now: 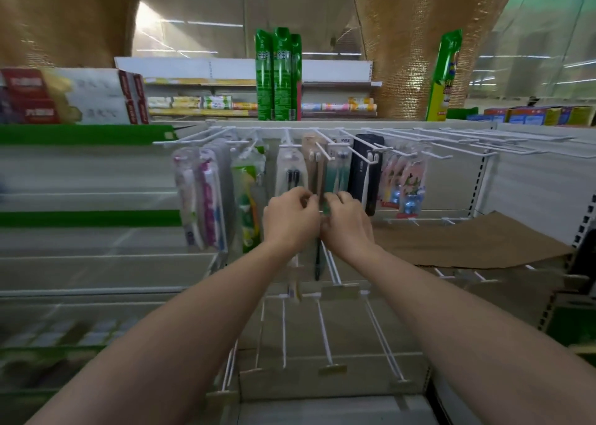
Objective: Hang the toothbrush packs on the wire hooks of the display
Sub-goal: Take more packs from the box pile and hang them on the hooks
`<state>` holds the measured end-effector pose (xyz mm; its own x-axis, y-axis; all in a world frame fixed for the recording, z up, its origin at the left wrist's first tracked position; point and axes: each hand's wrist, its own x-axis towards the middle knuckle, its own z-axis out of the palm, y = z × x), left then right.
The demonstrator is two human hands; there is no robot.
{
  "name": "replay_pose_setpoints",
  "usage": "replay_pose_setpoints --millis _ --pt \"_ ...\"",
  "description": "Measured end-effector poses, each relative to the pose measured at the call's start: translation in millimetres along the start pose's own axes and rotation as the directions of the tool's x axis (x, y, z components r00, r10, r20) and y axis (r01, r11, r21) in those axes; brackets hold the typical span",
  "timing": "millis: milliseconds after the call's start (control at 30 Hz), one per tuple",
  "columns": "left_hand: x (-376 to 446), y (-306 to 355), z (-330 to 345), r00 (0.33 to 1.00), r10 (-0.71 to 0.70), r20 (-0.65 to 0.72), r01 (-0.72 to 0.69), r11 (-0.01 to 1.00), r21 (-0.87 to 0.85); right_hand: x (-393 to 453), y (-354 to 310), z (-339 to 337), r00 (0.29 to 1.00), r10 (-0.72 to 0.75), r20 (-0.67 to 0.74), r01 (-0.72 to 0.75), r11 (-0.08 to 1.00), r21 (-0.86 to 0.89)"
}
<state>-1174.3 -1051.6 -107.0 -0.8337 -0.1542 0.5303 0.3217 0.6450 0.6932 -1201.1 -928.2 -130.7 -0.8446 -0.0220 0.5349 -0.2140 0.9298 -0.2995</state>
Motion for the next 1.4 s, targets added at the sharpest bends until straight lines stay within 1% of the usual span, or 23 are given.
replay_pose_setpoints --millis 133,200,267,433,500,633,733,833,1000,1133,1267,1400 --pt "3.1 -30.7 -33.5 0.996 0.036 -0.086 -0.024 0.990 0.141 -7.0 -32.5 3.6 0.997 -0.061 -0.047 0.062 0.998 0.020" --pt "5.1 -43.6 -44.1 0.994 0.040 -0.102 -0.019 0.980 0.196 -8.3 -46.4 5.3 0.993 -0.095 -0.072 0.097 0.995 0.026" --pt "6.5 -53.5 -51.3 0.996 0.037 -0.078 -0.019 0.975 0.220 -8.2 -57.2 8.3 0.990 -0.118 -0.082 0.120 0.993 0.019" --pt "13.4 -73.2 -54.2 0.995 0.073 0.061 -0.090 0.930 0.356 -0.4 -68.9 20.2 0.987 -0.138 -0.086 0.135 0.990 -0.045" --pt "19.9 -77.4 -49.7 0.991 0.078 0.107 -0.114 0.916 0.385 6.8 -68.9 26.6 0.986 -0.132 -0.101 0.127 0.990 -0.059" --pt "34.7 -87.9 -36.8 0.991 0.114 0.076 -0.136 0.899 0.417 24.7 -64.2 40.7 0.982 -0.139 -0.131 0.133 0.989 -0.058" --pt "44.8 -94.5 -23.5 0.988 0.144 0.049 -0.152 0.905 0.398 37.9 -61.2 52.6 0.967 -0.170 -0.191 0.160 0.985 -0.066" --pt "60.2 -99.6 -12.5 0.992 0.118 0.043 -0.125 0.915 0.382 52.2 -58.4 63.2 0.964 -0.172 -0.202 0.160 0.984 -0.075" --pt "79.7 -111.5 -0.9 0.984 0.175 0.043 -0.179 0.922 0.344 75.2 -52.8 74.8 0.962 -0.172 -0.213 0.161 0.985 -0.068" --pt "98.9 -118.1 10.1 0.986 0.160 0.057 -0.170 0.935 0.312 90.8 -50.4 85.5 0.967 -0.163 -0.199 0.148 0.985 -0.088" --pt "117.4 -121.3 22.6 0.995 0.088 0.043 -0.097 0.947 0.306 107.9 -46.2 95.3 0.975 -0.142 -0.171 0.128 0.988 -0.088" --pt "136.3 -124.4 32.4 0.998 0.053 0.044 -0.064 0.950 0.304 123.7 -43.7 103.6 0.978 -0.138 -0.159 0.125 0.988 -0.088"
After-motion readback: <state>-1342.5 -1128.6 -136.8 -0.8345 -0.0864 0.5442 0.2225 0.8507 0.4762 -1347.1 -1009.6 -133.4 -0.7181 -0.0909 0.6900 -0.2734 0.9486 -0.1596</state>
